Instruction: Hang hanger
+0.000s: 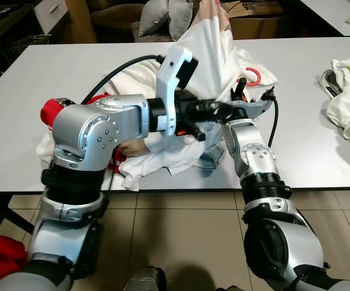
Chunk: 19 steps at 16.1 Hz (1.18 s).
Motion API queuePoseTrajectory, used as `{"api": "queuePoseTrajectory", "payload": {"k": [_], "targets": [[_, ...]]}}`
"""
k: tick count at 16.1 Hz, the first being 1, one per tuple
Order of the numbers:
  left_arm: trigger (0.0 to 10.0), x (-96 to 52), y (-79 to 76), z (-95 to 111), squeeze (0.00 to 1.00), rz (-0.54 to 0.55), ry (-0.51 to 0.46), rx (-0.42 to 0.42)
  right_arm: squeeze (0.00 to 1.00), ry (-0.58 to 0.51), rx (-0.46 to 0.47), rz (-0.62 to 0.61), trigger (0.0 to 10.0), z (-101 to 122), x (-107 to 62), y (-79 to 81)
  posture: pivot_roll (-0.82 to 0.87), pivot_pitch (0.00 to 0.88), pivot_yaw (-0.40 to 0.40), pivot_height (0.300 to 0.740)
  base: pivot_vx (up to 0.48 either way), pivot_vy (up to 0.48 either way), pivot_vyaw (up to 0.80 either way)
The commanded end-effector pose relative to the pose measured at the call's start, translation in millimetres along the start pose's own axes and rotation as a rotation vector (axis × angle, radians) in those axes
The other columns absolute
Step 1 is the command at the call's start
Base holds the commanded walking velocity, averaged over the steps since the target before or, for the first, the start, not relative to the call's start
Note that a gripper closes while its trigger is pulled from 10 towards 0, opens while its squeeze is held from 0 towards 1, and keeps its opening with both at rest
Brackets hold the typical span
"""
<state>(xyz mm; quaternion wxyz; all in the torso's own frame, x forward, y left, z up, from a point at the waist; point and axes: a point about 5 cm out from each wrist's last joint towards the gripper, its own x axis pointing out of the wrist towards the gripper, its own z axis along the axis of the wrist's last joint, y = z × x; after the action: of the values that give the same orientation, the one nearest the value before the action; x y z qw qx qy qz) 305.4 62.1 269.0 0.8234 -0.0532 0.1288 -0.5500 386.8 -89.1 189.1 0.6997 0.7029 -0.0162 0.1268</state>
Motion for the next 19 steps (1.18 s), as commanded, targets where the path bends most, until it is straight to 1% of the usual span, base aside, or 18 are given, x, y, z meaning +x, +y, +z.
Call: {"api": "queuePoseTrajectory", "payload": {"k": [1,3,4,5,6,7,8,9,10,11,12,13,14,16,17,18,19], "targets": [[1.3,1.0,-4.1,0,0.00,-0.034,-0.008,-0.007,0.00,0.112,0.140,0.052,10.0,-67,8.5,25.6,0.14,0.043,0.052,0.740,0.000,0.000,0.00],[1.4,4.2,-8.8,6,0.00,-0.062,-0.045,-0.026,0.00,0.138,0.106,0.050,10.0,-72,8.2,25.0,0.14,0.040,0.048,0.740,0.000,0.000,0.00],[1.6,9.9,-15.4,14,0.00,-0.103,-0.096,-0.035,0.00,0.171,0.060,0.035,10.0,-80,6.6,22.3,0.13,0.038,0.046,0.740,0.000,0.000,0.00],[1.6,13.7,-17.8,21,0.00,-0.118,-0.132,-0.046,0.00,0.190,0.036,0.023,10.0,-85,5.1,19.9,0.13,0.035,0.044,0.740,0.000,0.000,0.00],[1.6,19.4,-19.6,34,0.00,-0.127,-0.194,-0.058,0.00,0.231,-0.011,-0.002,10.0,-93,1.4,14.6,0.13,0.032,0.046,0.740,0.000,0.000,0.00],[1.4,21.2,-17.9,42,0.00,-0.106,-0.224,-0.045,0.00,0.256,-0.048,-0.017,10.0,-95,-1.5,10.8,0.12,0.030,0.046,0.740,0.000,0.000,0.00],[1.6,20.9,-11.7,53,0.00,-0.044,-0.255,-0.004,0.00,0.289,-0.109,-0.041,10.0,-96,-6.4,5.5,0.12,0.026,0.047,0.740,0.000,0.000,0.00],[1.7,19.3,-7.5,57,0.00,-0.004,-0.253,0.034,0.00,0.293,-0.138,-0.044,10.0,-93,-8.5,4.2,0.12,0.024,0.047,0.740,0.000,0.000,0.00],[2.2,13.2,4.1,61,0.00,0.096,-0.231,0.112,0.00,0.293,-0.184,-0.055,10.0,-83,-13.5,3.7,0.12,0.024,0.047,0.740,0.000,0.000,0.00],[2.2,7.4,11.8,64,0.00,0.144,-0.236,0.120,0.00,0.335,-0.248,-0.069,10.0,-76,-20.9,3.5,0.10,0.015,0.047,0.740,0.000,0.000,0.00],[2.1,3.7,15.3,67,0.00,0.163,-0.250,0.111,0.00,0.386,-0.333,-0.074,10.0,-74,-28.6,3.8,0.09,0.012,0.047,0.740,0.000,0.000,0.00],[2.2,3.0,16.5,69,0.00,0.170,-0.254,0.113,0.00,0.410,-0.385,-0.080,10.0,-73,-33.8,4.0,0.09,0.011,0.047,0.740,0.000,0.000,0.00],[2.2,5.0,15.7,69,0.00,0.162,-0.259,0.106,0.00,0.423,-0.424,-0.133,10.0,-68,-44.4,0.8,0.08,0.010,0.048,0.740,0.000,0.000,0.00],[2.3,11.6,9.8,66,0.00,0.128,-0.247,0.117,0.00,0.439,-0.422,-0.130,10.0,-66,-51.2,3.6,0.07,0.008,0.048,0.740,0.000,0.000,0.00],[2.4,15.9,7.4,62,0.00,0.123,-0.238,0.124,0.00,0.430,-0.406,-0.150,10.0,-64,-55.9,7.0,0.06,0.007,0.046,0.740,0.000,0.000,0.00],[2.4,18.2,5.9,59,0.00,0.120,-0.229,0.126,0.00,0.402,-0.414,-0.183,10.0,-61,-60.7,8.7,0.06,0.006,0.046,0.740,0.000,0.000,0.00],[2.4,19.0,5.7,54,0.00,0.134,-0.203,0.160,0.00,0.399,-0.439,-0.214,10.0,-58,-65.8,8.2,0.05,0.003,0.045,0.740,0.000,0.000,0.00]]}}
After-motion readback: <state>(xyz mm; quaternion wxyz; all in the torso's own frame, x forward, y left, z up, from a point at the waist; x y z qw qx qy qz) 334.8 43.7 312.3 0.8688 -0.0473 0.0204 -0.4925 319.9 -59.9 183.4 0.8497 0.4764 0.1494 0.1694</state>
